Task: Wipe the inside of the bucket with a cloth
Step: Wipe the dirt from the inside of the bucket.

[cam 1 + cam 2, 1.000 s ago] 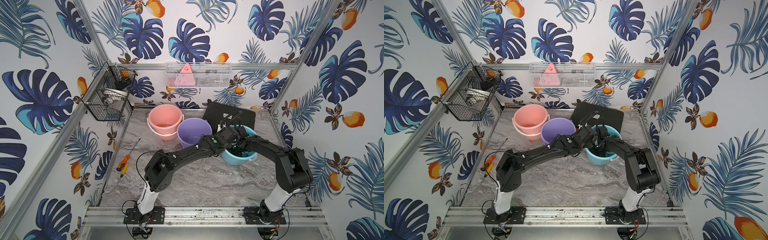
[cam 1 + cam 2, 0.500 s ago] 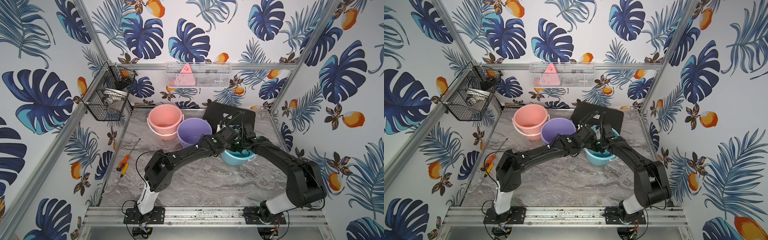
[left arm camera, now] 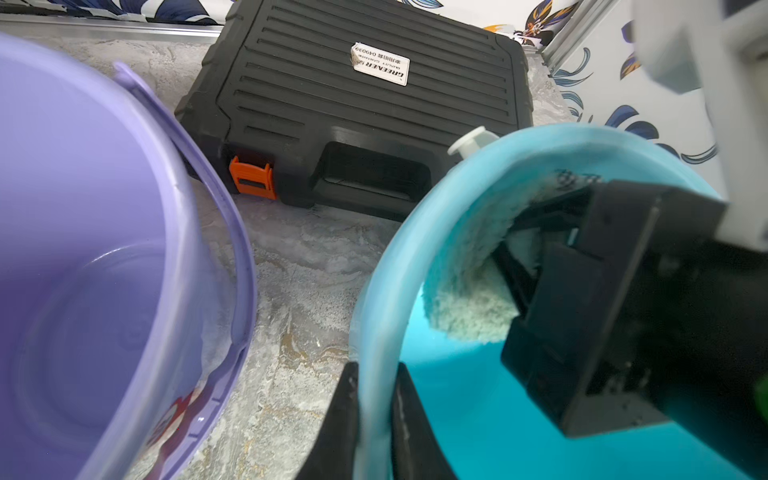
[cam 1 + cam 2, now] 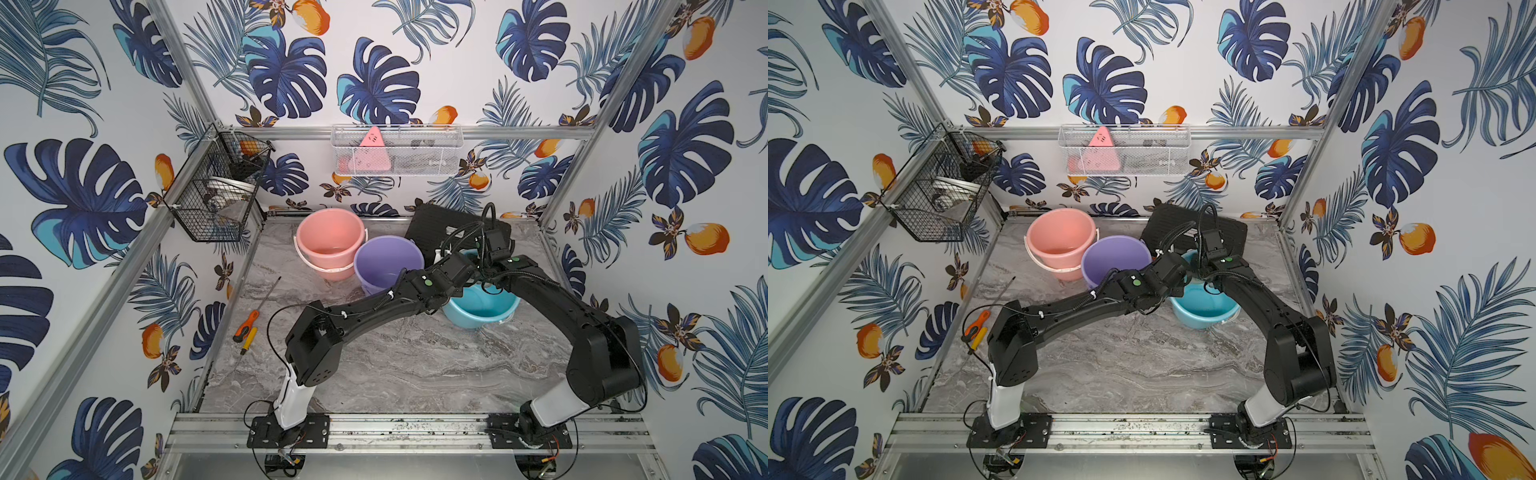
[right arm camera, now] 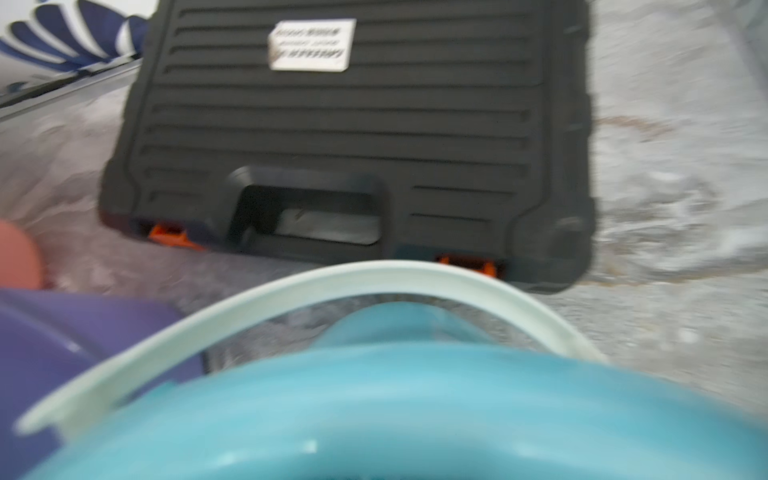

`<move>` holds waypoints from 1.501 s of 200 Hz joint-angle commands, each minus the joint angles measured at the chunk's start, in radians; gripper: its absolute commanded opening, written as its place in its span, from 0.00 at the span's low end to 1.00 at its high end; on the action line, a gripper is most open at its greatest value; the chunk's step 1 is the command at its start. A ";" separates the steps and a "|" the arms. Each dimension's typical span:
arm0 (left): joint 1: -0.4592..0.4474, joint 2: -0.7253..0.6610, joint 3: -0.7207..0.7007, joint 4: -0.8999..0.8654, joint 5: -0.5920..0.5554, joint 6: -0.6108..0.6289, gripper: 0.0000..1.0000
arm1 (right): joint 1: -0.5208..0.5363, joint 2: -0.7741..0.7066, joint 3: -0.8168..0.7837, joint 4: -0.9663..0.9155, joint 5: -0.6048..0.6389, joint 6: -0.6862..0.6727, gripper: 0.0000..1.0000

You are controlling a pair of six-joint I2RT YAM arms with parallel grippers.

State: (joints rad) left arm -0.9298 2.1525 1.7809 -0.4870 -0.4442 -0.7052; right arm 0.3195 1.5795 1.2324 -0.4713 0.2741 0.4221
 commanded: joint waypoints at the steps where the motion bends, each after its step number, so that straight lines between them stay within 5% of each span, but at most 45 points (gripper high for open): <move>1: -0.005 0.010 0.034 -0.117 0.002 0.050 0.00 | -0.003 -0.038 0.012 -0.014 0.197 0.009 0.00; 44: -0.006 0.031 0.098 -0.143 -0.062 0.052 0.00 | -0.003 -0.116 -0.019 -0.190 0.232 0.074 0.00; 146: -0.006 0.072 0.204 -0.149 -0.079 0.090 0.00 | 0.009 -0.364 -0.188 -0.382 -0.207 0.130 0.00; 189: -0.006 0.084 0.211 -0.147 -0.071 0.084 0.00 | 0.030 -0.454 -0.220 -0.312 -0.453 0.175 0.00; 260: -0.006 0.049 0.162 -0.120 -0.051 0.102 0.00 | -0.009 -0.469 -0.249 -0.406 -0.137 0.175 0.00; 300: -0.006 0.030 0.127 -0.108 -0.018 0.127 0.00 | -0.102 -0.431 -0.187 -0.379 -0.126 0.156 0.00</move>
State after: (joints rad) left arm -0.9356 2.1960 1.9244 -0.6140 -0.4889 -0.6231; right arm 0.2497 1.1229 1.0016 -0.8402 0.0994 0.5861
